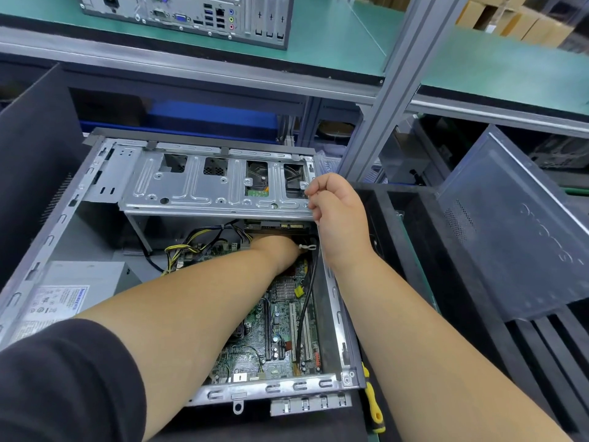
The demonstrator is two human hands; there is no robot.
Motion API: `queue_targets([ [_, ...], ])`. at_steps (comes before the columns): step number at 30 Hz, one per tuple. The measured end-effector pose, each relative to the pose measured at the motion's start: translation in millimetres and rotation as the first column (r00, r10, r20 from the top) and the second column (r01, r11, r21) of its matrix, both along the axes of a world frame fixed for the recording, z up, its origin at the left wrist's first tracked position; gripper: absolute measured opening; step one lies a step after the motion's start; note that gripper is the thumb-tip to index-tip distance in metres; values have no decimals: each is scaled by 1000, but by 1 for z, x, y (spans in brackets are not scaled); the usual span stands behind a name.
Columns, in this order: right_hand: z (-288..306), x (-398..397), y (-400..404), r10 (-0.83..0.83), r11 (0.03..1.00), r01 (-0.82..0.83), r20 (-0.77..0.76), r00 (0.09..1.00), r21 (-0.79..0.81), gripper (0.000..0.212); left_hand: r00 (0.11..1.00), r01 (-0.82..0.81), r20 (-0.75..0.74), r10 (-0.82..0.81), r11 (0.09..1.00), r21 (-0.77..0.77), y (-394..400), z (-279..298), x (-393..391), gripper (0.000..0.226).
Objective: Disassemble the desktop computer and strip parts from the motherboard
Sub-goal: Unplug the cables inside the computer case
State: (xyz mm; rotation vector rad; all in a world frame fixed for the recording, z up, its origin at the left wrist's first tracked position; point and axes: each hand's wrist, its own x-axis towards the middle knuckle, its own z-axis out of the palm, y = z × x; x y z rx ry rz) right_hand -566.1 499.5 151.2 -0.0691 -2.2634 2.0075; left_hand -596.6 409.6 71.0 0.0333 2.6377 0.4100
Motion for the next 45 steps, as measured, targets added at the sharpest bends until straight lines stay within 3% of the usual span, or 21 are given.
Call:
queue_targets([
  [10,1,0,0,6,1000,-6,-8,1000,9,21,998,60,34,-59,998,-18,-2,-2,-6,43],
  [17,1,2,0,4,1000,-3,-12,1000,19,22,999,34,-31,-33,999,17,-2,1,0,54],
  [22,0,0,1,5,1000,-5,-10,1000,27,26,996,63,61,-64,998,19,-2,-5,-7,46],
  [27,1,-2,0,3,999,-2,-24,1000,37,26,991,129,-28,-129,992,-5,-5,-5,-7,46],
  [36,2,2,0,-1,999,2,-14,1000,36,23,999,34,-8,-34,999,-3,-3,-3,0,49],
  [45,4,1,1,1,1000,-1,-22,1000,29,22,993,107,48,-105,994,-37,-2,-7,-9,45],
])
